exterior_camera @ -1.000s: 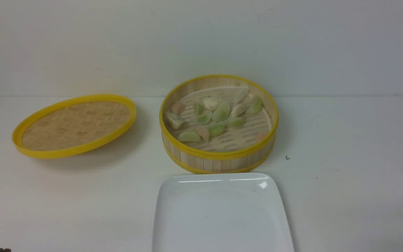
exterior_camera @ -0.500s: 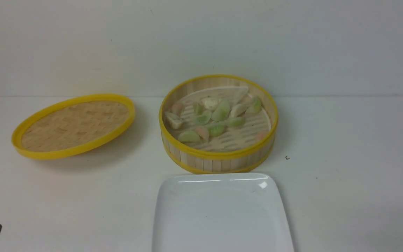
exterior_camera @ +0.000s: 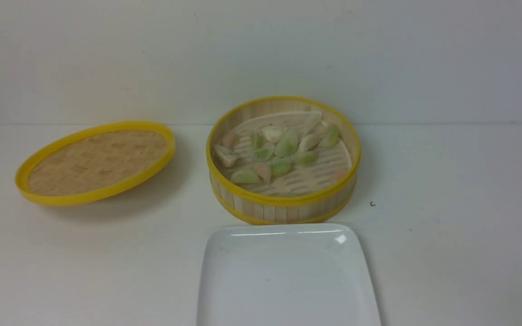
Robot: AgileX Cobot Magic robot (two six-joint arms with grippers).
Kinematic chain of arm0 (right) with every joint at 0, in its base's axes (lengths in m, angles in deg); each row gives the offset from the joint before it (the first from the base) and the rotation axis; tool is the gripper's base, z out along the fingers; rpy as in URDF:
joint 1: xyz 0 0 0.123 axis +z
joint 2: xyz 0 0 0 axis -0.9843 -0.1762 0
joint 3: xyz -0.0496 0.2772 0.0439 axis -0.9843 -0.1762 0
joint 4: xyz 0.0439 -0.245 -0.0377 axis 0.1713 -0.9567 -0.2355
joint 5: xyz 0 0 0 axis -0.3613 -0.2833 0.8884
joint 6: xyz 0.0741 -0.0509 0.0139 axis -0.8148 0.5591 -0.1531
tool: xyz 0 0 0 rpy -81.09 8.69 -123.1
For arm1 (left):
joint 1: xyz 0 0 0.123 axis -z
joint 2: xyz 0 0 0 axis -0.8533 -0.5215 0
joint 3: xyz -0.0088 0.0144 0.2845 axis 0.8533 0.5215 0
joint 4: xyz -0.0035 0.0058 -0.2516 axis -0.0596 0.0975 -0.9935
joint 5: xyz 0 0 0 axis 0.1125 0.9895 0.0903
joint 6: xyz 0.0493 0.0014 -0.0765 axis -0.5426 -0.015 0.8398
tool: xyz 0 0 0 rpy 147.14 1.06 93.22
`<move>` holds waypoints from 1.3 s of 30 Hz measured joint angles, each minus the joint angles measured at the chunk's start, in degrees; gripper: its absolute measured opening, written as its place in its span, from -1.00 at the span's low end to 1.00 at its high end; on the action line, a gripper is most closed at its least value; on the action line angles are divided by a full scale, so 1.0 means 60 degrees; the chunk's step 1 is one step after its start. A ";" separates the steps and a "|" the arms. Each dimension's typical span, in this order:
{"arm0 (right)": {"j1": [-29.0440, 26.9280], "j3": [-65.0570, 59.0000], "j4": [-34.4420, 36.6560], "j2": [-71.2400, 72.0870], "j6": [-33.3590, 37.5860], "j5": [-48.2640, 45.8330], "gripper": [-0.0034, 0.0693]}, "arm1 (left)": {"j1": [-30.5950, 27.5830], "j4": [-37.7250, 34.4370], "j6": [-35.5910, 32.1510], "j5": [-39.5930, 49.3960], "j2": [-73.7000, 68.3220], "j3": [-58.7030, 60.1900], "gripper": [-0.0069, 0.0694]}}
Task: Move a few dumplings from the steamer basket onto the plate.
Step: Use the left arm to grab a dumpling from the steamer
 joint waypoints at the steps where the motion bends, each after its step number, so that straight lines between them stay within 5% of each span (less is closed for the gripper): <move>1: 0.0010 0.0386 -0.0381 0.0000 0.0429 -0.0783 -0.94 | 0.0000 0.0200 -0.0327 0.1666 -0.1033 -0.1036 -0.83; 5: 0.0010 0.2449 -0.1561 -0.0307 0.1659 -0.3374 -0.94 | 0.0000 0.0288 -0.1578 0.5900 -0.3833 -0.3564 -0.83; 9: 0.0010 0.5005 -0.2855 -0.2058 0.2704 -0.6165 -0.94 | 0.0000 0.0153 -0.2956 0.8285 -0.6970 -0.5086 -0.83; 17: 0.0010 0.7669 -0.4637 -0.6115 0.3732 -1.0285 -0.94 | 0.1298 0.0667 -0.3836 0.8183 -1.0577 -0.6742 -0.83; 27: 0.0010 0.8013 -0.4718 -0.7893 0.4059 -1.0593 -0.94 | 0.3145 0.2542 -0.3970 0.8109 -1.4593 -1.0539 -0.82; 33: 0.0010 0.8013 -0.4718 -0.7904 0.4066 -1.0302 -0.94 | 0.3655 0.3978 -0.3970 0.7858 -1.6869 -1.2399 -0.55; 39: 0.0010 0.8013 -0.4718 -0.7904 0.4057 -1.0279 -0.94 | 0.3859 0.4471 -0.3970 0.6635 -1.8894 -1.3516 -0.06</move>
